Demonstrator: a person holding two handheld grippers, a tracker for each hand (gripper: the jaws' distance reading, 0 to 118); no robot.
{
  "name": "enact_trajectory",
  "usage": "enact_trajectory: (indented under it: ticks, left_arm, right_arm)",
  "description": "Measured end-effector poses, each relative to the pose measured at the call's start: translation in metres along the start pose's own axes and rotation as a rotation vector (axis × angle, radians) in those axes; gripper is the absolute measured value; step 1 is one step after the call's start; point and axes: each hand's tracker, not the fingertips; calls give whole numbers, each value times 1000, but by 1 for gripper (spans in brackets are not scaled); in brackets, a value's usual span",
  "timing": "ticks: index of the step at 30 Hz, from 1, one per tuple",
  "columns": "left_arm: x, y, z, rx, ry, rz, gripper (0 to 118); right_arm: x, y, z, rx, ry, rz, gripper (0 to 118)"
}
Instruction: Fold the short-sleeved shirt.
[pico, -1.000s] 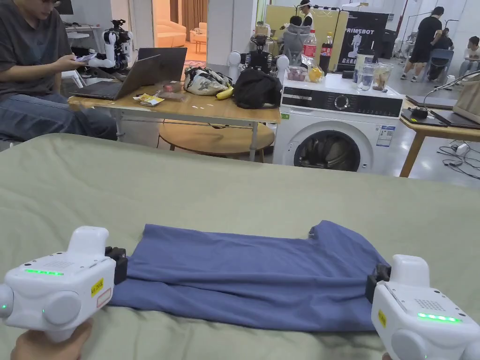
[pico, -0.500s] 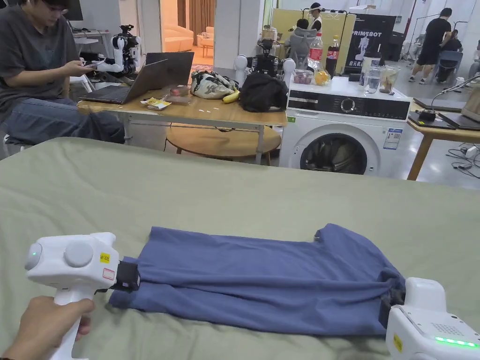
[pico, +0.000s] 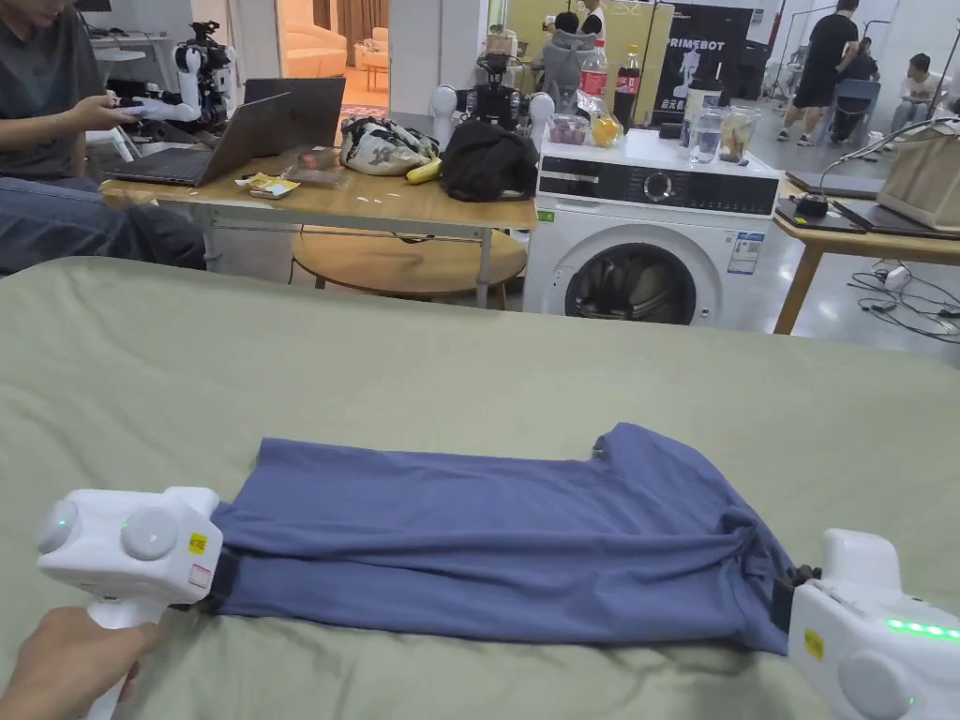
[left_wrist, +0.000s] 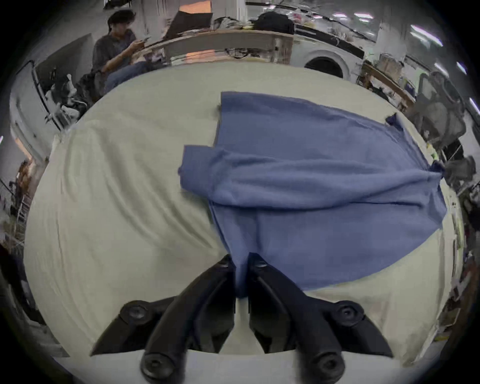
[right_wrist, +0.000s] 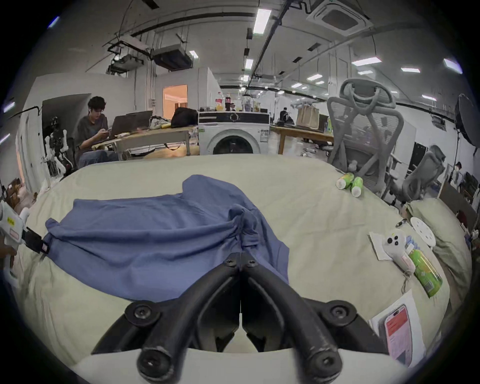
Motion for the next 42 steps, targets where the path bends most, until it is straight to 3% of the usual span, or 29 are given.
enact_trajectory:
  ticks: [2, 3, 5, 6, 10, 12, 13, 15, 16, 17, 20, 27, 30, 32, 36, 42]
  left_arm:
    - [-4, -4, 9, 24, -9, 8, 0]
    - [-4, -6, 14, 45, -15, 5, 0]
    - [-2, -9, 26, 65, -12, -6, 0]
    - [-1, -10, 30, 71, -18, -4, 0]
    - [2, -12, 40, 101, -22, 7, 0]
    - [2, -11, 40, 105, -24, 13, 0]
    - [3, -12, 41, 109, -24, 13, 0]
    - [4, -15, 43, 111, -25, 17, 0]
    - [4, -14, 41, 112, -25, 16, 0]
    - [4, -16, 42, 117, -23, 16, 0]
    - [4, -19, 46, 129, -26, 23, 0]
    - [4, -15, 84, 196, -51, 20, 0]
    - [0, -18, 102, 215, -45, 15, 0]
    - [-6, -27, 112, 216, -39, 12, 0]
    - [-18, -60, 126, 211, -53, 21, 0]
    - [-29, -114, 126, 178, -53, 36, 0]
  right_arm:
    - [10, 10, -12, -66, 30, -8, 0]
    - [14, 15, -20, -103, 36, 0, 6]
    - [18, 21, -39, -211, 63, 32, 55]
    - [19, 20, -47, -227, 56, 46, 65]
    - [21, 10, -82, -351, 26, 103, 65]
    - [23, 0, -95, -417, 42, 77, 60]
    - [25, -4, -98, -426, 64, 55, 45]
    - [26, -8, -89, -350, 101, 20, 28]
    - [25, -10, -87, -349, 125, 20, 5]
    - [25, -11, -87, -357, 165, 21, 3]
    - [16, -12, -75, -331, 125, 103, 1]
    - [26, 23, -22, -241, 121, 39, 0]
    - [26, 31, 4, -209, 110, 76, 0]
    - [30, 27, 19, -198, 90, 105, 0]
    - [40, 5, 51, -222, 99, 78, 0]
    - [34, -54, 76, -309, 66, 160, 0]
